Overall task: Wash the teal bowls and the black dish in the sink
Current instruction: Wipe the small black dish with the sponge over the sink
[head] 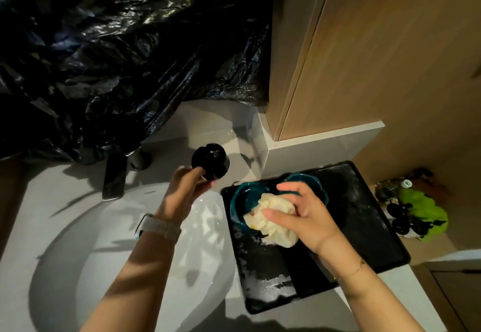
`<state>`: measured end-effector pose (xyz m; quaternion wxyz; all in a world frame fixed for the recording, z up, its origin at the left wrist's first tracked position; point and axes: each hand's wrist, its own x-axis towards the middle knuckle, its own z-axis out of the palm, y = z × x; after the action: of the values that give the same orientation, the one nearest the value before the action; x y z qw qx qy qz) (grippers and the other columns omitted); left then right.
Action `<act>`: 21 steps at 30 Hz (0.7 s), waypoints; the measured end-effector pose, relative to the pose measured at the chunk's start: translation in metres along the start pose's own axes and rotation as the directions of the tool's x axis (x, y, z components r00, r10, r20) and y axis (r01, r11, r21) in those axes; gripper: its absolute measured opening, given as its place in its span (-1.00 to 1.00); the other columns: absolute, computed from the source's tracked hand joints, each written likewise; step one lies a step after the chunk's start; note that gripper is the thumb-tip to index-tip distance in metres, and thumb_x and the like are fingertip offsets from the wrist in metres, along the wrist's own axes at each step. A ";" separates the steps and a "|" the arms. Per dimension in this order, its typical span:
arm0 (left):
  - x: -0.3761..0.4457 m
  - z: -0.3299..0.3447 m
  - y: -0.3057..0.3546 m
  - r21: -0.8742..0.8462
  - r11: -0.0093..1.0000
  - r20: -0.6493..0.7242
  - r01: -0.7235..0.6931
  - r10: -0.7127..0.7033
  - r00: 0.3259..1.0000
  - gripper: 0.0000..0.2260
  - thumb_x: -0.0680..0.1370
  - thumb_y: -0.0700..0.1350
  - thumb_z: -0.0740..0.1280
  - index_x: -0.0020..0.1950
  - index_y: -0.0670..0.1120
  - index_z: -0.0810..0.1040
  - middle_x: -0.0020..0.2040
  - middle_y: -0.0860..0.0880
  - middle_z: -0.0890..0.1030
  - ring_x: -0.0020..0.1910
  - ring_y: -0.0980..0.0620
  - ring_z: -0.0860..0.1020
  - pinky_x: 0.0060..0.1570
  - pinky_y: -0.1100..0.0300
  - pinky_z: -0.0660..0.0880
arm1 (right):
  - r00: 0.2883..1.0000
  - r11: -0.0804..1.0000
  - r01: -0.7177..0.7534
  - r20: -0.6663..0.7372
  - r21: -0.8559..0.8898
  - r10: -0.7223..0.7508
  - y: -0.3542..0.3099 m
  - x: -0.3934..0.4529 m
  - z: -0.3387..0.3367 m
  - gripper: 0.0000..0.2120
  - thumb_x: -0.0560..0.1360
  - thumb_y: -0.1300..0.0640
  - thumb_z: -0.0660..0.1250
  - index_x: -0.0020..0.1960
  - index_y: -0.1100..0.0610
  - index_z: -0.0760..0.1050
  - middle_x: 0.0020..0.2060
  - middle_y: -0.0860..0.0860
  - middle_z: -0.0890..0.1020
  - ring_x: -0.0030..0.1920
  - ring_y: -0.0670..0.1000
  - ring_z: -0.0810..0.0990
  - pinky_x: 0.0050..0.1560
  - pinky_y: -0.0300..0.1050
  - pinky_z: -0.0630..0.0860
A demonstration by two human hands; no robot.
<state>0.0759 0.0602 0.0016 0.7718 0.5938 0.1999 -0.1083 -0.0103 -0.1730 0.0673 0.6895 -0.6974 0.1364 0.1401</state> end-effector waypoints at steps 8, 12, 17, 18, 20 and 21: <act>-0.097 -0.066 -0.008 -0.126 0.988 0.188 0.087 -0.062 0.980 -0.45 0.36 0.06 0.58 0.24 -0.17 0.53 0.26 -0.19 0.61 0.12 -0.20 0.65 0.17 0.01 0.58 | 0.996 0.984 0.090 -0.018 0.155 -0.089 -0.002 -0.039 0.045 -0.75 0.43 0.12 0.41 0.08 0.18 0.60 -0.01 0.17 0.68 0.00 0.07 0.65 0.05 -0.09 0.57; -0.125 -0.095 0.008 0.067 0.991 0.073 -0.115 0.110 0.991 -0.58 0.40 -0.11 0.54 0.23 -0.05 0.58 0.11 -0.10 0.70 0.14 -0.10 0.65 0.23 0.00 0.53 | 0.997 0.978 0.071 -0.019 0.195 -0.068 0.002 -0.056 0.070 -0.78 0.48 0.15 0.38 0.11 0.16 0.60 0.00 0.13 0.69 0.02 0.06 0.66 0.00 -0.15 0.55; -0.126 -0.130 0.028 0.483 0.805 0.096 -0.345 0.343 0.934 -0.53 0.37 -0.20 0.58 0.16 0.22 0.60 0.02 0.21 0.70 0.04 0.21 0.65 0.05 0.38 0.50 | 0.999 0.981 0.043 -0.029 0.192 -0.038 0.007 -0.068 0.100 -0.80 0.50 0.17 0.37 0.10 0.20 0.58 -0.02 0.16 0.69 0.00 0.11 0.67 -0.09 -0.17 0.57; -0.125 -0.139 0.031 0.556 0.727 0.137 -0.403 0.398 0.907 -0.50 0.37 -0.18 0.59 0.17 0.27 0.58 0.05 0.29 0.67 0.07 0.27 0.62 0.07 0.45 0.45 | 0.999 0.978 0.040 -0.039 0.207 -0.033 0.008 -0.069 0.107 -0.80 0.50 0.18 0.36 0.10 0.21 0.57 -0.02 0.18 0.68 -0.02 0.11 0.67 -0.10 -0.16 0.58; -0.120 -0.155 0.038 0.752 0.379 0.311 -0.540 0.517 0.797 -0.49 0.40 -0.08 0.57 0.27 0.26 0.52 0.12 0.38 0.59 0.12 0.35 0.54 0.15 0.48 0.39 | 0.998 0.973 0.036 -0.065 0.229 -0.021 0.012 -0.070 0.118 -0.80 0.50 0.17 0.37 0.10 0.21 0.57 -0.01 0.21 0.68 -0.01 0.14 0.67 -0.02 -0.04 0.59; -0.115 -0.162 0.041 0.793 0.147 0.433 -0.591 0.547 0.717 -0.49 0.42 -0.03 0.55 0.33 0.20 0.51 0.14 0.33 0.58 0.12 0.31 0.54 0.17 0.41 0.42 | 0.997 0.971 0.032 -0.080 0.235 -0.013 0.014 -0.071 0.124 -0.79 0.49 0.15 0.38 0.09 0.20 0.58 -0.01 0.21 0.68 0.01 0.18 0.67 0.04 0.04 0.57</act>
<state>-0.0395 0.2193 0.0530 0.3118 0.9347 -0.1455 0.0891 -0.0818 -0.0495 0.0807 0.7632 -0.6169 0.1708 0.0879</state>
